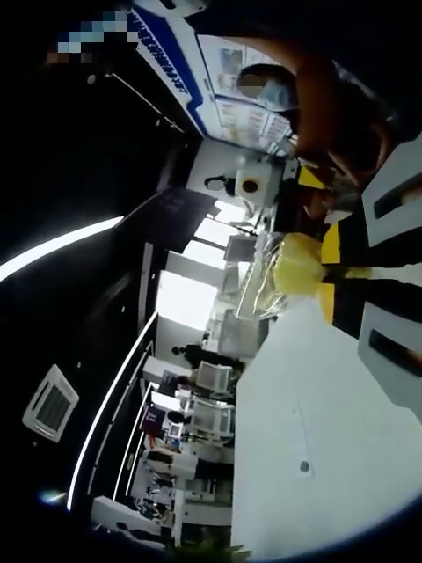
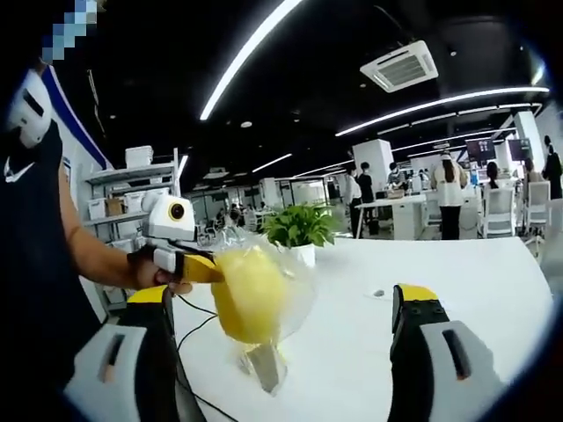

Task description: Compare the silicone blocks by pressing each to a similar depth, holding the contact briefly, and releasing to observe deformation and rebound differences across the visible hardness samples.

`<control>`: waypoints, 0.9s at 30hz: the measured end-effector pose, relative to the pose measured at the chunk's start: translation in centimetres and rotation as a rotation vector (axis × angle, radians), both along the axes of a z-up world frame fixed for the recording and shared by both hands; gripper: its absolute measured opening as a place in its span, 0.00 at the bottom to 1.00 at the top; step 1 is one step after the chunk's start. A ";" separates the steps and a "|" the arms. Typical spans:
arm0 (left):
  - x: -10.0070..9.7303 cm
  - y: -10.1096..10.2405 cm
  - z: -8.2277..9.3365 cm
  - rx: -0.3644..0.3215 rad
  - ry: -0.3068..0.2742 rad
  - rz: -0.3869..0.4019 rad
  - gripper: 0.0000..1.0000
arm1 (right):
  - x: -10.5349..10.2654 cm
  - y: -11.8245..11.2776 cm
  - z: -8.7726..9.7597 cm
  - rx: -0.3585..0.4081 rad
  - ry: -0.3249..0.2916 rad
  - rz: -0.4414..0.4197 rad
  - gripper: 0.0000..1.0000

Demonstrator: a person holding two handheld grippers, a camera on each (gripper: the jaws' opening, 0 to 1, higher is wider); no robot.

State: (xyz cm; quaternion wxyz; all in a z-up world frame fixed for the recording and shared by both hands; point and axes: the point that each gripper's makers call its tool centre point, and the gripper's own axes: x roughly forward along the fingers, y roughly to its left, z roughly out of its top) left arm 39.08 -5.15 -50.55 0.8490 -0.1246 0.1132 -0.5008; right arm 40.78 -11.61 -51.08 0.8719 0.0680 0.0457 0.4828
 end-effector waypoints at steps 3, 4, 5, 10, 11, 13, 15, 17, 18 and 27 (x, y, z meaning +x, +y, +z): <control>0.3 -0.1 0.1 -0.013 0.017 0.000 0.00 | 0.0 -1.1 -0.4 -0.007 0.005 -0.030 0.97; 0.4 -0.1 0.1 -0.017 0.022 0.000 0.00 | 0.0 -1.4 -0.5 -0.009 0.005 -0.039 0.97; 0.5 -0.2 0.1 -0.022 0.028 0.001 0.00 | 0.0 -1.9 -0.7 -0.013 0.008 -0.052 0.97; 1.1 -0.4 -0.3 -0.040 0.074 0.003 0.00 | -0.2 -4.2 -1.7 -0.032 0.021 -0.108 0.97; 1.2 -0.4 -0.4 -0.045 0.087 0.004 0.00 | -0.4 -4.7 -1.9 -0.028 0.030 -0.116 0.97; 1.4 -0.5 -0.6 -0.067 0.119 0.009 0.00 | -0.7 -5.7 -2.5 -0.038 0.033 -0.141 0.97; 1.6 -0.5 -0.8 -0.075 0.142 0.004 0.00 | -1.0 -6.4 -3.1 -0.041 0.037 -0.162 0.97; 1.7 -0.8 -1.1 -0.061 0.143 0.007 0.00 | -1.4 -6.9 -3.8 -0.049 0.048 -0.178 0.97; 1.9 -0.9 -1.4 -0.053 0.155 0.007 0.00 | -1.6 -7.2 -4.1 -0.058 0.046 -0.187 0.97; 2.6 -0.4 -4.0 -0.071 0.268 0.031 0.00 | -3.2 -10.2 -6.5 -0.102 0.069 -0.256 0.97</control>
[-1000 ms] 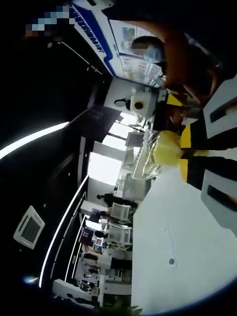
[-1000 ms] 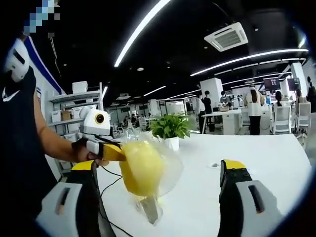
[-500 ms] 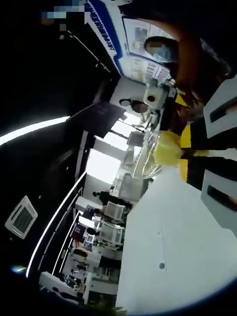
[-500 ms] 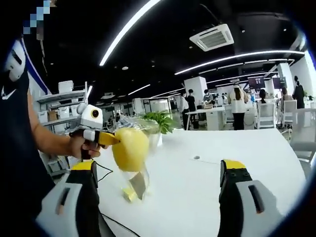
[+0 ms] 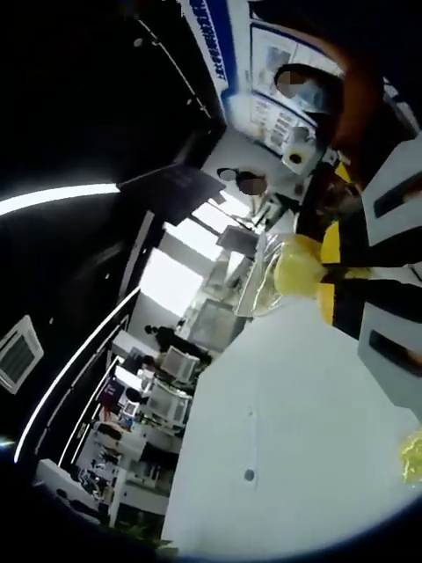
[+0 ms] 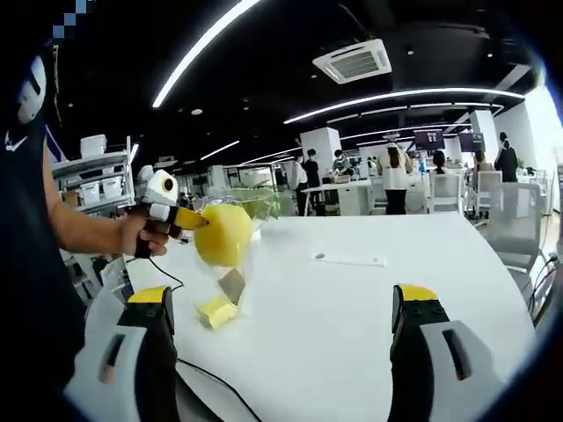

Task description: Compare the silicone blocks by pressing each to a similar depth, holding the contact briefly, and releasing to observe deformation and rebound differences across the visible hardness samples.

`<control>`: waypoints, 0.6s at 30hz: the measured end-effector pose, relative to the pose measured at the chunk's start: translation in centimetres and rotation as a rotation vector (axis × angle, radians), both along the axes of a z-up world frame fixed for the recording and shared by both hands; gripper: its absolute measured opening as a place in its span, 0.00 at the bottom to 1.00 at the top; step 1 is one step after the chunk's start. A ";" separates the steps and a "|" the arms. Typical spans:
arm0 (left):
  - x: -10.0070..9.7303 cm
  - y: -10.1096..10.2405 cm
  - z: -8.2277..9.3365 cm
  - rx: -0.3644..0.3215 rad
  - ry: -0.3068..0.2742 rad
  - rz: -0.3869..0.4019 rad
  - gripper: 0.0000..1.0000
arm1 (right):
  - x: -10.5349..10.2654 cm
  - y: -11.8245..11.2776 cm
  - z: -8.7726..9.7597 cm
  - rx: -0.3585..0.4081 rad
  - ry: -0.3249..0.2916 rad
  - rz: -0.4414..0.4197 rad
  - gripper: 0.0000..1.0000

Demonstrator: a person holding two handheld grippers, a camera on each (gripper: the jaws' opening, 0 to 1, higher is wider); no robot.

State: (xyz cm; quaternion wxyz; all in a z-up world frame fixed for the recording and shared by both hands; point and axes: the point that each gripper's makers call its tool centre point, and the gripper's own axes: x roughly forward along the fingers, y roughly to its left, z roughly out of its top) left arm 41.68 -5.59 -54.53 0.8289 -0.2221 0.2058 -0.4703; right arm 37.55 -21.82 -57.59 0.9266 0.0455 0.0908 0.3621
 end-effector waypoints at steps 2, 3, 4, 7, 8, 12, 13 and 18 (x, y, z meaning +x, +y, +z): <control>0.2 0.2 -0.7 -0.016 0.040 0.009 0.00 | -0.3 -0.5 -0.3 -0.004 0.000 -0.009 0.97; 0.2 0.2 -0.9 -0.021 0.052 0.011 0.00 | -0.5 -0.8 -0.5 -0.005 0.004 -0.016 0.97; 0.3 0.3 -1.2 -0.026 0.064 0.016 0.00 | -0.6 -1.0 -0.7 -0.008 0.005 -0.020 0.97; 0.4 0.4 -1.7 -0.038 0.093 0.029 0.00 | -1.0 -1.7 -1.8 -0.030 0.016 -0.038 0.97; 0.4 0.4 -1.9 -0.040 0.101 0.032 0.00 | -1.2 -1.9 -2.0 -0.032 0.017 -0.042 0.97; 0.7 0.6 -2.8 -0.055 0.149 0.051 0.00 | -1.8 -2.7 -3.1 -0.037 0.027 -0.068 0.97; 0.8 0.7 -3.1 -0.062 0.170 0.059 0.00 | -1.8 -2.9 -3.2 -0.038 0.029 -0.072 0.97; 1.1 1.0 -4.8 -0.101 0.258 0.076 0.00 | -2.2 -3.9 -3.8 -0.039 0.031 -0.100 0.97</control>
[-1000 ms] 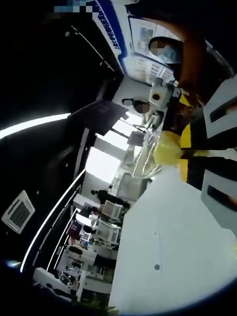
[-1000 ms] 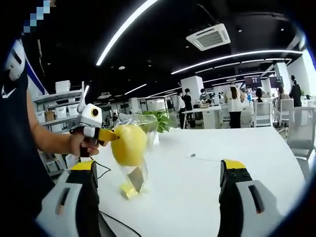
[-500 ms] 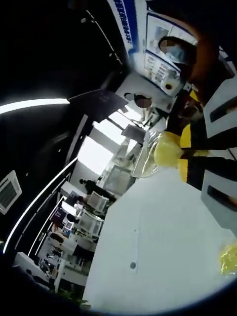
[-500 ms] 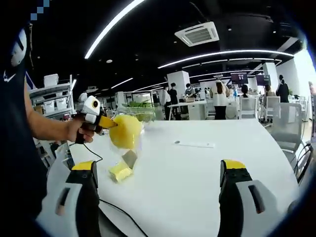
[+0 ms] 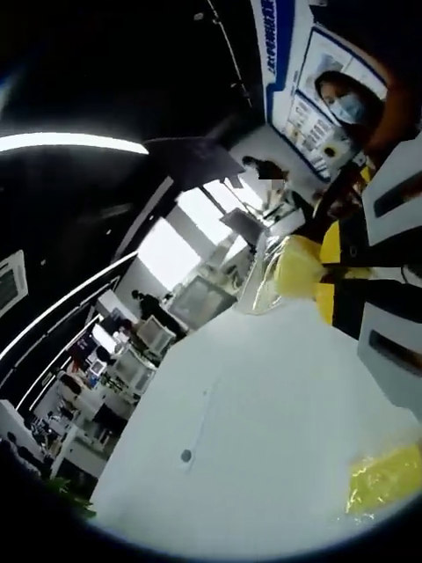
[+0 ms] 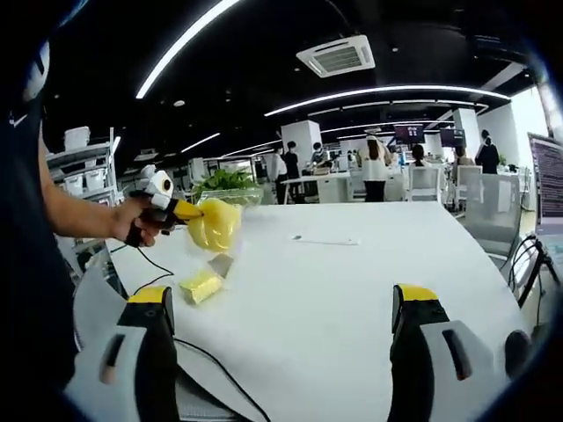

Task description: Compare the silicone blocks by pressing each to a similar depth, holding the contact briefly, and releasing to observe deformation and rebound differences across the visible hardness samples.

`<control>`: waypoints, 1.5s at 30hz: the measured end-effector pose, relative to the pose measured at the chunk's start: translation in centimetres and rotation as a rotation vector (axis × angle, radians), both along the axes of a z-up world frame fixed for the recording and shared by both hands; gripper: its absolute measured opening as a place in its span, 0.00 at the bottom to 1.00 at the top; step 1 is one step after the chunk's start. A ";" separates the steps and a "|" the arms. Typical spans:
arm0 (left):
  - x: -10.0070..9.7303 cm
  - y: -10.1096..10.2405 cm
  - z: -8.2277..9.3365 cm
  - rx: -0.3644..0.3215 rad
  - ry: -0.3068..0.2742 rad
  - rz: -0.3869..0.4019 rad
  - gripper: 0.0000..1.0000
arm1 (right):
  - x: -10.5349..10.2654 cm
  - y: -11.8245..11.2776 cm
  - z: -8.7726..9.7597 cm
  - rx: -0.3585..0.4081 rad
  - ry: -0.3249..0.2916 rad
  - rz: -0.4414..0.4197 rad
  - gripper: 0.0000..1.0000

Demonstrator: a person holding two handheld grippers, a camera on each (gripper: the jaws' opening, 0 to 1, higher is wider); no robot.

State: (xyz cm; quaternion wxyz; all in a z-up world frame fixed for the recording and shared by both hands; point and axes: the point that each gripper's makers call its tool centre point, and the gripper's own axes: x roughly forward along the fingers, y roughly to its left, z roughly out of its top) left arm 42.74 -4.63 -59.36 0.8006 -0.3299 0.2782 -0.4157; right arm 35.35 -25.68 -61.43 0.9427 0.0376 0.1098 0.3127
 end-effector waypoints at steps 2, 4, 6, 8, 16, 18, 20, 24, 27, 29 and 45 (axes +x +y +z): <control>0.2 0.1 -0.6 -0.009 0.017 0.002 0.00 | -0.2 -0.3 -0.3 0.000 0.007 -0.006 0.97; 0.1 0.0 -0.8 -0.009 0.019 0.006 0.00 | -0.3 -0.6 -0.6 -0.007 0.011 -0.012 0.97; 0.1 -0.2 -0.9 -0.014 0.025 0.008 0.00 | -0.4 -0.8 -0.8 -0.006 0.015 -0.018 0.97; 0.1 -0.3 -1.2 -0.024 0.038 0.012 0.00 | -0.6 -0.9 -0.9 -0.004 0.017 -0.024 0.97; 0.3 -0.2 -3.3 -0.029 0.107 0.021 0.00 | -0.8 -1.4 -1.3 0.000 0.022 -0.037 0.97; 0.3 -0.3 -3.9 -0.025 0.121 0.016 0.00 | -0.9 -1.6 -1.5 -0.005 0.022 -0.039 0.97; 0.3 -0.4 -4.4 -0.018 0.134 0.018 0.00 | -1.1 -1.7 -1.5 -0.011 0.020 -0.044 0.97; 0.4 -0.5 -5.8 -0.020 0.170 0.027 0.00 | -1.1 -2.3 -1.9 -0.011 0.027 -0.056 0.97; 0.3 -0.5 -6.8 -0.021 0.194 0.027 0.00 | -1.2 -2.7 -2.6 -0.017 0.026 -0.071 0.97; 0.2 -0.6 -7.4 -0.031 0.214 0.032 0.00 | -1.2 -3.0 -3.3 -0.024 0.043 -0.080 0.97; 0.3 -0.3 -10.7 0.000 0.320 0.046 0.00 | -1.6 -3.2 -5.0 -0.053 0.031 -0.092 0.97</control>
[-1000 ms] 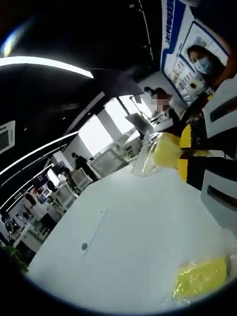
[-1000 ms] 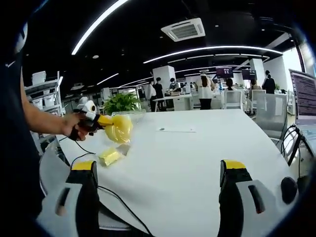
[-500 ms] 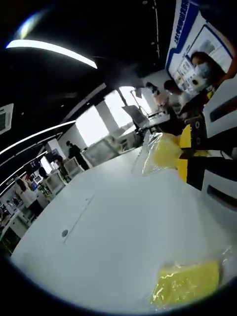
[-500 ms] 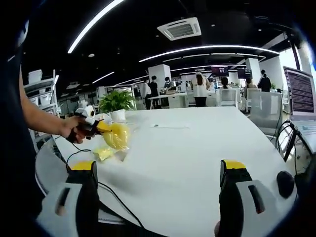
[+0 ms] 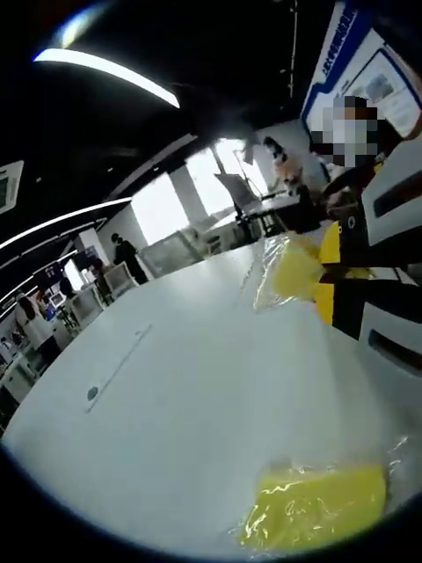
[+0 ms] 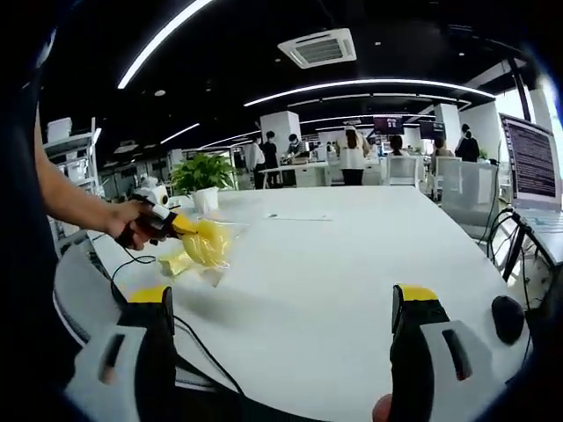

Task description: Compare the silicone blocks by pressing each to a similar depth, holding the contact briefly, and releasing to observe deformation and rebound differences across the visible hardness samples.

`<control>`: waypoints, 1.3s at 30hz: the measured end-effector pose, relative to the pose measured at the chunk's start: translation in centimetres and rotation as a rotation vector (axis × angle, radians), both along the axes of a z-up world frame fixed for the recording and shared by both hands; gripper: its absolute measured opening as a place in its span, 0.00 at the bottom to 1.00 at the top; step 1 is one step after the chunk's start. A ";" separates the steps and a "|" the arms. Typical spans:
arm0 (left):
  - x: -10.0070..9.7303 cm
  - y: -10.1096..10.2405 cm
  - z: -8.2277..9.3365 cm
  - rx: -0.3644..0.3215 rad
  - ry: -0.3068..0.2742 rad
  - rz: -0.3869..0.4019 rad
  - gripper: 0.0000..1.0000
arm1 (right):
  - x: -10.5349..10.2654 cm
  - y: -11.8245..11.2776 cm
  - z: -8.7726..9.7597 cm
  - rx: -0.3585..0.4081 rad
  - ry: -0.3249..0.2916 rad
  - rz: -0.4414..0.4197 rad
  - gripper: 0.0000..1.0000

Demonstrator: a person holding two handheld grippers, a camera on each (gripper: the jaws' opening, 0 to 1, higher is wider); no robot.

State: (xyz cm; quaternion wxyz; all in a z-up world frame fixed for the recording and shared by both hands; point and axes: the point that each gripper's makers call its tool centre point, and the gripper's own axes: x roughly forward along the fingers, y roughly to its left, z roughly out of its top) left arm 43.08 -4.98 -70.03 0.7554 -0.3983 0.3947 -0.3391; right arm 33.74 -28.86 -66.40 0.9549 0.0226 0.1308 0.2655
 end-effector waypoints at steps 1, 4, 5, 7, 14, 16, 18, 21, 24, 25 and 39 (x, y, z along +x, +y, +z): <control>0.0 0.0 -0.4 0.002 0.013 -0.001 0.00 | 0.0 0.1 -0.1 -0.009 -0.002 0.001 0.97; -0.3 0.1 -1.2 0.009 0.046 0.006 0.00 | -0.2 0.4 -1.1 -0.048 0.011 0.021 0.97; -0.4 0.3 -1.7 0.011 0.061 0.014 0.00 | -0.3 0.6 -1.3 -0.054 0.015 0.028 0.97; -0.5 0.5 -2.3 0.005 0.097 0.031 0.00 | -0.3 0.9 -1.4 -0.054 0.017 0.038 0.97; -0.3 0.8 -4.0 0.032 0.192 0.066 0.00 | -0.5 1.5 -1.8 -0.029 0.036 0.041 0.97; -0.1 0.7 -4.2 0.029 0.206 0.074 0.00 | -0.6 1.6 -1.9 -0.026 0.041 0.044 0.97; 0.0 0.5 -4.3 0.022 0.226 0.082 0.00 | -0.6 1.6 -2.0 -0.029 0.044 0.044 0.97; -0.1 0.3 -4.9 0.055 0.230 0.063 0.00 | -0.6 1.7 -2.0 -0.028 0.048 0.040 0.97; -0.4 0.4 -5.9 0.085 0.243 0.062 0.00 | -0.6 1.8 -2.0 -0.023 0.047 0.038 0.97; -0.3 0.6 -6.3 0.083 0.253 0.071 0.00 | -0.7 1.8 -2.0 -0.023 0.048 0.039 0.97; 0.4 0.8 -7.6 0.211 0.180 0.052 0.03 | -1.0 2.2 -2.3 -0.020 0.062 0.046 0.97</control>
